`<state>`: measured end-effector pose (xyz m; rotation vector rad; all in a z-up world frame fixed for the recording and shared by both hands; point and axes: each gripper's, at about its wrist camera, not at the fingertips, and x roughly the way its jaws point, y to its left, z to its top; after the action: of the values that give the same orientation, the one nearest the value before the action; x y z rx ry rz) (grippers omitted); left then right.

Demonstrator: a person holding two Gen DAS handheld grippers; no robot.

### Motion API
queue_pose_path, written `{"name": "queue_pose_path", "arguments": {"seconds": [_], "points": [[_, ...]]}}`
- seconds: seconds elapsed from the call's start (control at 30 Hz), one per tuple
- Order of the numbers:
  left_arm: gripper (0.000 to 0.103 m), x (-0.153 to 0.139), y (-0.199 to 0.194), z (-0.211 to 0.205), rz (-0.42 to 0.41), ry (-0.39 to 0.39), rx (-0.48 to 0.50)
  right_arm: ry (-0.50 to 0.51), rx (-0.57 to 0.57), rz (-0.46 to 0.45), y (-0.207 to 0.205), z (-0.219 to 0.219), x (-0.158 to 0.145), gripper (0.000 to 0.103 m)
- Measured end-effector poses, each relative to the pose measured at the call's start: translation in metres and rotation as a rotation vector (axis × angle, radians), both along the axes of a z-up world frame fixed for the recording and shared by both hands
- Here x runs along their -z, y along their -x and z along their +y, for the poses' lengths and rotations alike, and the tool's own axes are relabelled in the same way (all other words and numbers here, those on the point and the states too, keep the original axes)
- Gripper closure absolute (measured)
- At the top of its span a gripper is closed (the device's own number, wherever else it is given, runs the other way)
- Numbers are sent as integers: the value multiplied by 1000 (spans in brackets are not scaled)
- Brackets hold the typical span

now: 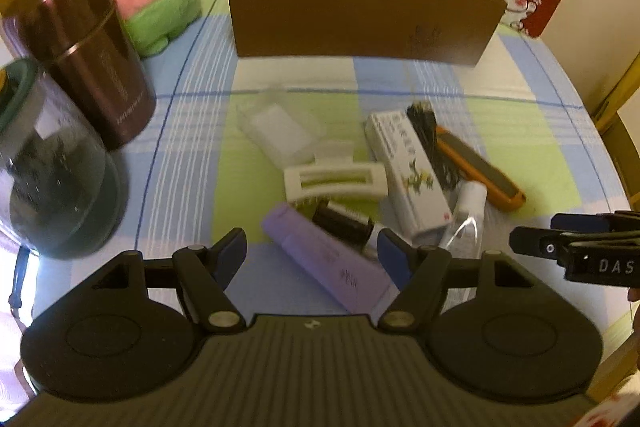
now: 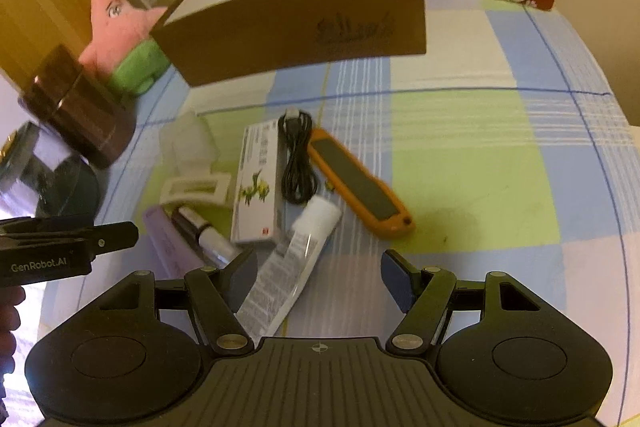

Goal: Organize rigid objects
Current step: 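Move both tools back toward the remaining items on the table, then grasp the lavender tube with the left tool while the right tool grasps the white lotion tube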

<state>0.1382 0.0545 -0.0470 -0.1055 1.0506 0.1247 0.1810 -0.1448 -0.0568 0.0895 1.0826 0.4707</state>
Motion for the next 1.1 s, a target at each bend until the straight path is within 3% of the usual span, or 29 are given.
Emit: {"name": "queue_pose_path", "arguments": {"seconds": [0.63,1.1], "points": [[34,34,2,-4,54,4,-1,73,-56,27,3,39,33,38],[34,44,-1,3,62,2,-9,135,9,7,-11,59,48,38]]}}
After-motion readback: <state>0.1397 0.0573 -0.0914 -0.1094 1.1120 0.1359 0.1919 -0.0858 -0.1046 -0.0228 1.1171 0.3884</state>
